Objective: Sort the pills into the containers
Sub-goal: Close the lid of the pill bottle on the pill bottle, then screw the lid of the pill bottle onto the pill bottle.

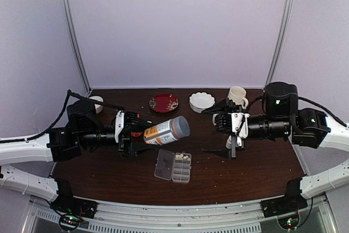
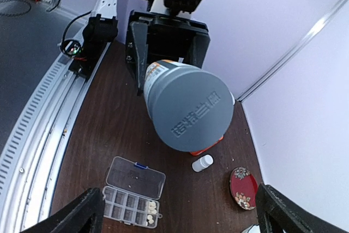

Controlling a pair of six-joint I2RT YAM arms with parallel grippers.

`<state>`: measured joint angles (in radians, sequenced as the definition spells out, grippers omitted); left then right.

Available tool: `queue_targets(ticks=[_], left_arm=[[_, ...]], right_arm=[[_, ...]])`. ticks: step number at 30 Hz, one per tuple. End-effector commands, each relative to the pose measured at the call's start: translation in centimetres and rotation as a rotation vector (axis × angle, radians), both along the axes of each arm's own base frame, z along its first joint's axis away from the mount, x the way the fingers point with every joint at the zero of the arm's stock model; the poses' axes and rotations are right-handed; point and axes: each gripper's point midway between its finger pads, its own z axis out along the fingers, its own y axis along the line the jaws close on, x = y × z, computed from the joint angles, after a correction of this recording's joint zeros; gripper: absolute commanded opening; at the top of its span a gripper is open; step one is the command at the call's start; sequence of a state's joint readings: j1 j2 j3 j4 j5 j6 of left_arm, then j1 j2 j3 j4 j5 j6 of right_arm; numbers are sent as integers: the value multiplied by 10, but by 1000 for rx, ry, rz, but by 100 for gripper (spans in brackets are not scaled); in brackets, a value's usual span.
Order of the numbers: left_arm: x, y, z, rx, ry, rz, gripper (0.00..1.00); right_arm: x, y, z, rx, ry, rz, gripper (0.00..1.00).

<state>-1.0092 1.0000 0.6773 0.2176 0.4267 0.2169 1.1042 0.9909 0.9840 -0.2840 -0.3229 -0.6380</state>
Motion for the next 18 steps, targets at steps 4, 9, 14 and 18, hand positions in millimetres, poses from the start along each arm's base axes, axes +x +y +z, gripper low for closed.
queue_targets(ticks=[4,9,14,18], left_arm=[[-10,-5,18,-40,65,-62,0],[-11,-6,18,-38,64,-72,0],[-13,-6,17,-28,69,-83,0],[-14,-8,16,-20,75,-92,0]], right_arm=[[-7,20,25,-70,-221,166,99],[-12,29,24,-90,-235,214,93],[-12,35,19,-132,-255,229,91],[-13,41,16,-160,-261,243,89]])
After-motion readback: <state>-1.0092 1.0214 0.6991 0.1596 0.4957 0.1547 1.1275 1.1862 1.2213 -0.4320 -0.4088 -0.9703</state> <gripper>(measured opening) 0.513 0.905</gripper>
